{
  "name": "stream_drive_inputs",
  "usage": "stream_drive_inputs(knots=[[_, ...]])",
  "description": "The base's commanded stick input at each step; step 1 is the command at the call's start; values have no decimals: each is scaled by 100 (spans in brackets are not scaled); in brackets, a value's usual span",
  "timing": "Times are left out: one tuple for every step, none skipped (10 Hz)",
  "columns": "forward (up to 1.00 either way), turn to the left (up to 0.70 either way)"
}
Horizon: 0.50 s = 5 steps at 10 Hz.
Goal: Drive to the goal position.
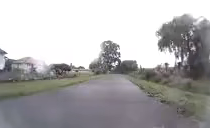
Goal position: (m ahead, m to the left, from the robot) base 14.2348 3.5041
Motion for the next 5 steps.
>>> stream_drive_inputs(knots=[[85,0],[85,0],[85,0],[85,0],[85,0]])
